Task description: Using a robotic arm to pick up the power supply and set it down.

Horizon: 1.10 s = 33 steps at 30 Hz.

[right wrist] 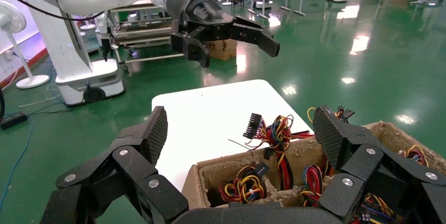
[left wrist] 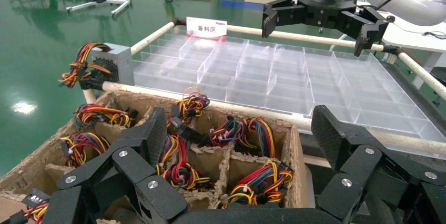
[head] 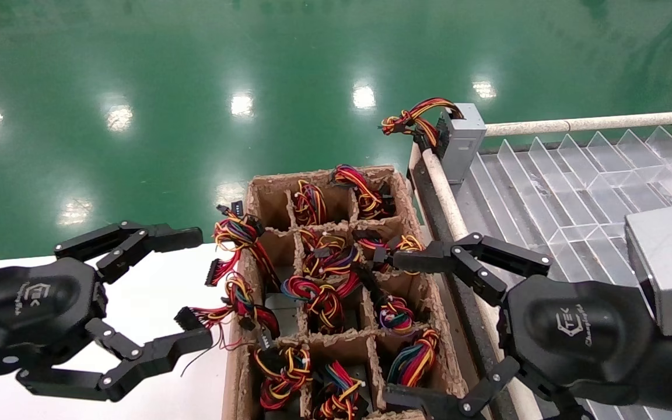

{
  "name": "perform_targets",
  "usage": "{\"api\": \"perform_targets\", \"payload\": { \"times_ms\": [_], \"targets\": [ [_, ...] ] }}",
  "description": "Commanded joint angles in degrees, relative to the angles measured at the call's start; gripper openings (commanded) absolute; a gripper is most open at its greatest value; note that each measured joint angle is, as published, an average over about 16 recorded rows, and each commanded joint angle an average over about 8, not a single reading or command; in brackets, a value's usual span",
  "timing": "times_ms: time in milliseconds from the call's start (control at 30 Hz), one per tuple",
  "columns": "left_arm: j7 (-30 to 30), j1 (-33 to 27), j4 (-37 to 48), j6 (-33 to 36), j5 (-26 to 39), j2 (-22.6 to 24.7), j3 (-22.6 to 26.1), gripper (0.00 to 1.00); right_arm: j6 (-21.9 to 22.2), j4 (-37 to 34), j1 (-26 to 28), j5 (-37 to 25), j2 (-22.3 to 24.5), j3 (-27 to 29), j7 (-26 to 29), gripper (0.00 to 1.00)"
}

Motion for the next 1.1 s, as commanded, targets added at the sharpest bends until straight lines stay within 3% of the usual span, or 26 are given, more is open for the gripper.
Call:
{"api": "perform_targets", "payload": {
  "times_ms": [33,400,533,667,900,933,1100],
  "targets": [
    [0.0,0.0,0.0,0.0,0.0,0.0,0.0,1.00,0.0,0.0,0.0,0.0,0.0,0.0,0.0,1.00],
    [0.0,0.0,0.0,0.0,0.0,0.0,0.0,0.99,0.0,0.0,0.0,0.0,0.0,0.0,0.0,1.00],
    [0.0,0.0,0.0,0.0,0.0,0.0,0.0,0.49,1.1,-0.4,0.0,-1.2,0.6,0.0,0.0,1.00],
    [0.0,0.0,0.0,0.0,0.0,0.0,0.0,0.00,6.4,-0.6,0.1,-6.3,2.4,0.0,0.0,1.00],
    [0.0,0.0,0.0,0.0,0.0,0.0,0.0,0.00,17.1,2.0,0.2,-17.5,5.5,-1.2,2.1,1.00],
    [0.0,0.0,0.0,0.0,0.0,0.0,0.0,0.00,17.7,2.3,0.5,-18.9,5.6,-1.7,2.5,0.94],
    [0.0,0.0,0.0,0.0,0.0,0.0,0.0,0.00,19.6,3.1,2.7,-26.1,4.9,-4.5,4.4,0.31]
  ]
}}
